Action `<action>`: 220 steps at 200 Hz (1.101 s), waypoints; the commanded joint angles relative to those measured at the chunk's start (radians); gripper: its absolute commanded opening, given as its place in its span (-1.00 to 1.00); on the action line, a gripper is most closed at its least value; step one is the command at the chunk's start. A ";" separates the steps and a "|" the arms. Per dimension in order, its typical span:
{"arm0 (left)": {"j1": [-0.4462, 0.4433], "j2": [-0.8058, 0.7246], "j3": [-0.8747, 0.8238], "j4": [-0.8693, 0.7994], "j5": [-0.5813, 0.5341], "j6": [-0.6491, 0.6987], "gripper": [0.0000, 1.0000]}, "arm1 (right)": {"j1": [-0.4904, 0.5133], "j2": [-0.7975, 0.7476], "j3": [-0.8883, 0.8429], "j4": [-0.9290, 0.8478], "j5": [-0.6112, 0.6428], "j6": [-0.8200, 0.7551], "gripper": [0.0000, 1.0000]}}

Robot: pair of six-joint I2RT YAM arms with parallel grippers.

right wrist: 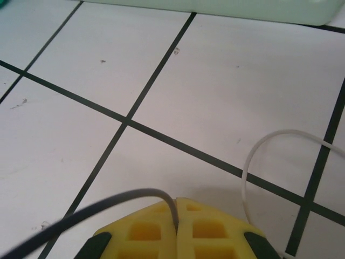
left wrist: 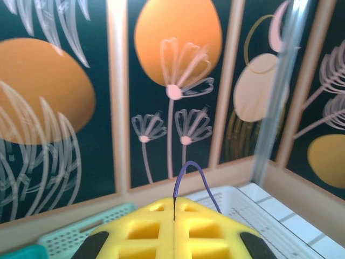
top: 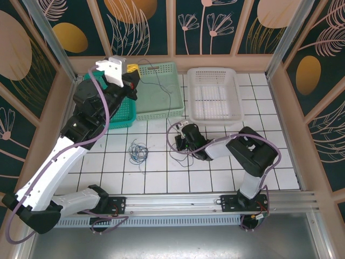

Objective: Untangle the cables

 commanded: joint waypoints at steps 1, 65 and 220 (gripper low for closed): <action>0.024 -0.001 0.038 -0.016 -0.099 0.058 -1.00 | 0.009 -0.041 -0.019 -0.007 0.015 0.030 -1.00; 0.082 0.046 0.155 -0.003 -0.236 0.144 -1.00 | 0.009 -0.047 -0.017 -0.021 0.010 0.025 -0.93; 0.090 0.116 0.435 0.078 -0.430 0.353 -1.00 | -0.002 -0.008 0.001 -0.052 0.015 0.048 -1.00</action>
